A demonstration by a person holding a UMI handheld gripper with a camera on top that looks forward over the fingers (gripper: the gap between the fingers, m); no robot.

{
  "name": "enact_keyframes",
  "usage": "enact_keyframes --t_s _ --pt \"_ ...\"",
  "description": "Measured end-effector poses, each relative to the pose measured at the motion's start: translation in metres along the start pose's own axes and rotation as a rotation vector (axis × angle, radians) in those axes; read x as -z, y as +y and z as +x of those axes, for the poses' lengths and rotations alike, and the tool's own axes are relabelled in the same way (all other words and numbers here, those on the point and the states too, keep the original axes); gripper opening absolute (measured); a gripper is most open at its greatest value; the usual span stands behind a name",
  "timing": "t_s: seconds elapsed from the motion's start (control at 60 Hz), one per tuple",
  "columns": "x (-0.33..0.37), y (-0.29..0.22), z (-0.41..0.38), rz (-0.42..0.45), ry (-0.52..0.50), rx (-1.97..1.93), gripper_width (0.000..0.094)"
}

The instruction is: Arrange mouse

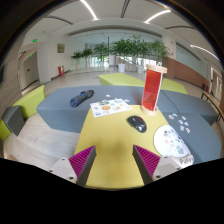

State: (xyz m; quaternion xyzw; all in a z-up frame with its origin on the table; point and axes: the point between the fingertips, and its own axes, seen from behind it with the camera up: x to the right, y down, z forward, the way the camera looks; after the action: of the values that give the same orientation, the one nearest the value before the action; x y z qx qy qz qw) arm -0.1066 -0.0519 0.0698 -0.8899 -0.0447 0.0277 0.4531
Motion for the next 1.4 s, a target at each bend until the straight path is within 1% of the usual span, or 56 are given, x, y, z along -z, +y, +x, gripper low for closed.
enact_keyframes --t_s 0.1,0.117,0.217,0.233,0.3,0.383,0.433,0.483,0.533,0.633,0.733,0.783,0.817,0.917,0.95,1.017,1.117,1.15,1.183,1.25,1.283,1.35,1.4 --pt "-0.02 -0.007 0.024 0.007 0.055 0.021 0.0797" --pt "-0.037 -0.012 0.048 0.009 0.05 0.022 0.0798" --pt "-0.079 -0.024 0.093 0.015 0.081 0.034 0.0797" --pt "-0.077 -0.025 0.086 0.017 0.095 0.037 0.0796" --pt "-0.105 -0.028 0.11 0.008 0.11 0.036 0.0796" --pt "-0.137 -0.026 0.117 -0.03 0.079 0.032 0.0794" --pt "-0.151 -0.028 0.117 -0.032 0.063 0.035 0.0791" --pt "-0.163 -0.033 0.122 -0.032 0.069 0.04 0.0784" --pt "-0.175 -0.039 0.122 -0.027 0.062 0.038 0.0794" --pt "-0.194 -0.044 0.127 -0.033 0.062 0.012 0.0775" --pt "-0.208 -0.049 0.128 -0.036 0.057 -0.018 0.0721" --pt "-0.214 -0.052 0.125 -0.034 0.042 -0.033 0.0644" --pt "-0.218 -0.054 0.123 -0.034 0.039 -0.043 0.0571" --pt "-0.218 -0.05 0.124 -0.051 0.064 -0.075 0.055" --pt "-0.219 -0.052 0.124 -0.04 0.07 -0.082 0.055" --pt "-0.22 -0.05 0.124 -0.046 0.067 -0.077 0.0549" --pt "-0.214 -0.052 0.127 -0.048 0.062 -0.087 0.0484" --pt "-0.208 -0.055 0.126 -0.037 0.059 -0.085 0.0463" --pt "-0.197 -0.067 0.123 -0.005 0.044 -0.085 0.0448" --pt "-0.163 -0.104 0.107 0.092 -0.043 -0.09 0.0431" --pt "-0.143 -0.121 0.105 0.136 -0.066 -0.084 0.0432" --pt "-0.105 -0.145 0.12 0.206 -0.031 -0.031 0.0431" --pt "-0.081 -0.149 0.141 0.236 0.014 -0.002 0.0431"
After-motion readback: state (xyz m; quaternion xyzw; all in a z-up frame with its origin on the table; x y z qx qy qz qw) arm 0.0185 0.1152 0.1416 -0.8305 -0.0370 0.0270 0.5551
